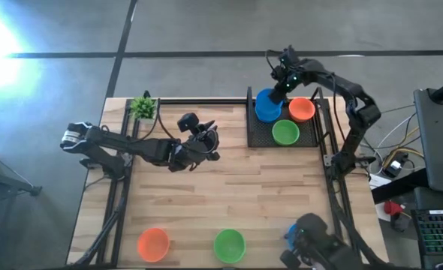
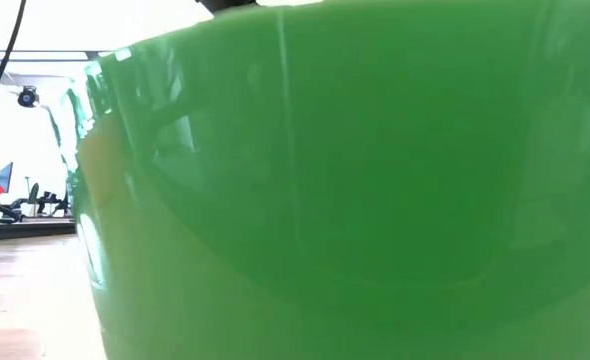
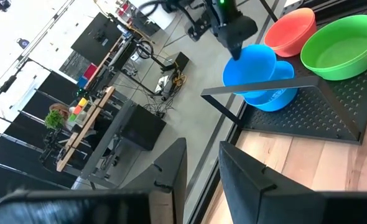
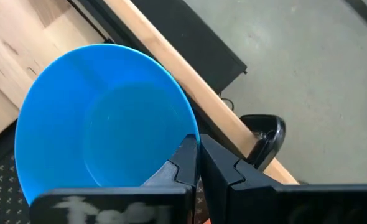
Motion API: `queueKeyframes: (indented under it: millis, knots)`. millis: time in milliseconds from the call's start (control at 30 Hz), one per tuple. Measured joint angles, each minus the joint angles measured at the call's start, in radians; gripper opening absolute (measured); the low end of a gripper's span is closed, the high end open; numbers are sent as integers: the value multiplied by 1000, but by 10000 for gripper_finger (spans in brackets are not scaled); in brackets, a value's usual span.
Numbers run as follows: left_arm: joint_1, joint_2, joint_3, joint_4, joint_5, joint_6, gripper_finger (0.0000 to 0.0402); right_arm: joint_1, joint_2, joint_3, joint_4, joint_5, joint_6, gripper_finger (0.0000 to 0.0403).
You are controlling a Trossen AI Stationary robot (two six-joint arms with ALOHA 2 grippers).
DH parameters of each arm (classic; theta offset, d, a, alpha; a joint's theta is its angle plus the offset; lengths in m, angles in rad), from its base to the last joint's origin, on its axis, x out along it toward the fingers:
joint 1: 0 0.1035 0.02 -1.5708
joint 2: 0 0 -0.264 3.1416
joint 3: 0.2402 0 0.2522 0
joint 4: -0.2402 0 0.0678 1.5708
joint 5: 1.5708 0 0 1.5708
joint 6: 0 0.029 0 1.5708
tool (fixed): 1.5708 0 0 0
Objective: Pick & Place Mini bowls
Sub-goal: Stack the top blue bowl on top of the blue bowl on the shelf
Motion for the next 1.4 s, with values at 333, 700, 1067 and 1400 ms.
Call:
queueKeyframes:
  millis: [333, 700, 1067, 1400]
  knots:
    - [1, 0, 0, 0, 0, 5, 92, 0, 24, -1, -14, -2, 39, 8]
    - [0, 0, 0, 0, 0, 5, 92, 1, 24, -2, -19, 0, 42, 42]
    - [0, 0, 1, 0, 0, 8, 92, 11, 22, 9, -21, 10, 35, 96]
    - [0, 0, 1, 0, -1, 9, 92, 11, 10, 71, -48, 13, 58, 79]
